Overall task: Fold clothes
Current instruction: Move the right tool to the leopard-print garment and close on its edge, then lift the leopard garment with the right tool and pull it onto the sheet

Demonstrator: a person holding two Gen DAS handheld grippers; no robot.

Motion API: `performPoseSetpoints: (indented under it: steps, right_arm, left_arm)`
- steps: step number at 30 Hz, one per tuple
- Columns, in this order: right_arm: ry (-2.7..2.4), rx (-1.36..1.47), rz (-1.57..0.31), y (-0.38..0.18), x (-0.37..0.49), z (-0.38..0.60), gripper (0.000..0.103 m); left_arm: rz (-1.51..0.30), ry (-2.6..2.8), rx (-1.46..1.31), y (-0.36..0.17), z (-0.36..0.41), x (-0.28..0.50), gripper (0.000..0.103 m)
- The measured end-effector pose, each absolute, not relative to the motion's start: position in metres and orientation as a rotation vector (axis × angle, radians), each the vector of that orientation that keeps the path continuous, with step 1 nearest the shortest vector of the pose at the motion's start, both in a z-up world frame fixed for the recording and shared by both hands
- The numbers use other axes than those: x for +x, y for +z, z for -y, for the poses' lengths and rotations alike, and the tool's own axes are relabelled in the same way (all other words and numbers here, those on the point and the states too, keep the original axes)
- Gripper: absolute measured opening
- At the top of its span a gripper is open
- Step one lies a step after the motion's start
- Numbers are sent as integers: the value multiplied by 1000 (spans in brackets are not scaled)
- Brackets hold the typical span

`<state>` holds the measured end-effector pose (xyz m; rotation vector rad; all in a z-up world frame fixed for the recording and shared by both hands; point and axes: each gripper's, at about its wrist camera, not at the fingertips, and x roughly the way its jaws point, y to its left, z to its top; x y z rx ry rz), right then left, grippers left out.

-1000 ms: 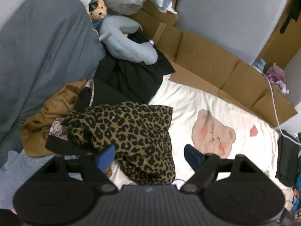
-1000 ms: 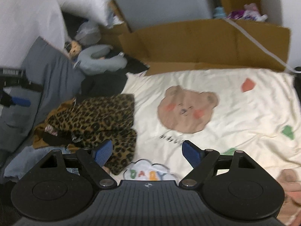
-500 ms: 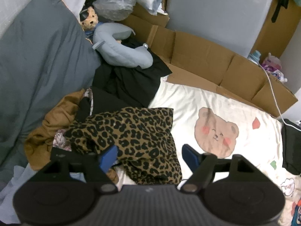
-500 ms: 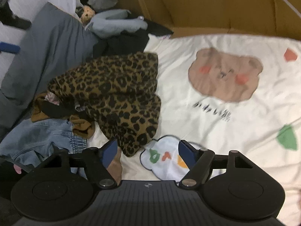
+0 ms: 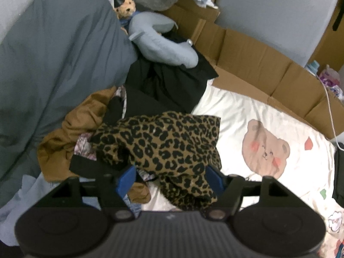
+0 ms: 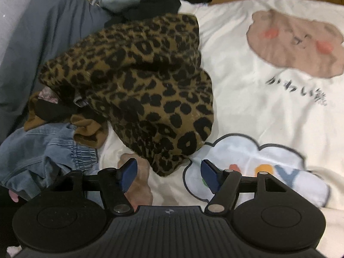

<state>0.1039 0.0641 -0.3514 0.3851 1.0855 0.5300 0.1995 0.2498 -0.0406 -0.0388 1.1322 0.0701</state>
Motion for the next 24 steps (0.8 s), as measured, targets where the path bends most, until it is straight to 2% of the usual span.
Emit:
performPoseSetpoints:
  steps: [2, 13, 14, 17, 20, 24]
  right_arm:
    - [523, 402, -1103, -362, 108, -68, 56]
    - [516, 438, -1103, -384, 126, -92, 55]
    - [519, 447, -1101, -385, 128, -92, 42]
    - [551, 480, -1107, -382, 130, -85, 19]
    - [543, 453, -1072, -367, 125, -75, 11]
    - [537, 476, -1051, -345, 118, -55, 10]
  left_arm:
    - [-1122, 73, -48, -37, -252, 200, 72]
    - [-1112, 57, 5, -37, -241, 204, 73]
    - [-1112, 54, 12, -37, -240, 203, 73]
    - [-1111, 56, 28, -38, -238, 204, 73]
    - [-1110, 60, 41, -39, -237, 203, 72]
    - [-1123, 52, 41, -42, -236, 202, 72]
